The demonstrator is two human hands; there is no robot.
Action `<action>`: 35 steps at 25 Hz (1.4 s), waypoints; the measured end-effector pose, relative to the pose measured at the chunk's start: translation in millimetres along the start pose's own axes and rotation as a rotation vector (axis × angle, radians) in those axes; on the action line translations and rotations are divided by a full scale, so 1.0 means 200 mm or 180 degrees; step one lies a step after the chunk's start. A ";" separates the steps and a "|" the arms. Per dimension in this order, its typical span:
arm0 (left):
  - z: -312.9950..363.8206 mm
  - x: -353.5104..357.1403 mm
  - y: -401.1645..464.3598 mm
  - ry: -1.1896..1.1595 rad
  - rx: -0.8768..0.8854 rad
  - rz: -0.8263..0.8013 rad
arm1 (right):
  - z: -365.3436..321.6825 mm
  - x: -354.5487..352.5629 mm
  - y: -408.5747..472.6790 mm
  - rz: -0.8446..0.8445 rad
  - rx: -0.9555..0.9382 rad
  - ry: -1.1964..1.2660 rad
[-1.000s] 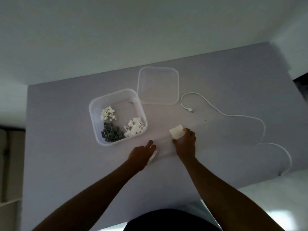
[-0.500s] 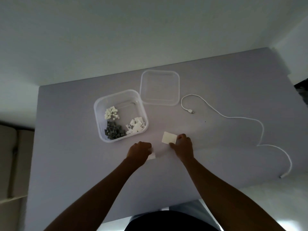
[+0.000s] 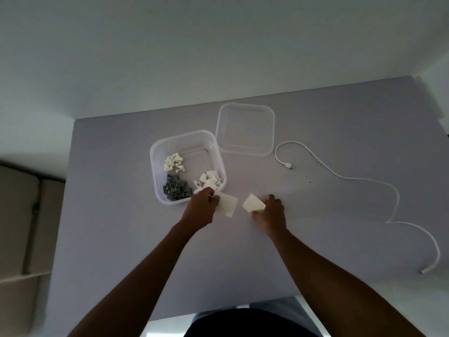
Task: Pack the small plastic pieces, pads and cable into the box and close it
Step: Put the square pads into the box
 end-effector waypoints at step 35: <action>-0.37 -0.40 0.64 -0.1397 -0.1771 0.0986 | -0.94 0.50 0.29 -0.0245 0.1830 0.3003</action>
Point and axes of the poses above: each hand's wrist, its own y-axis towards the middle knuckle, its own x-axis out of the palm, z = x × y, the point moved 9 cm from there along y, towards the middle knuckle, and after that the axes turned 5 degrees about -x, right-handed, at the moved point
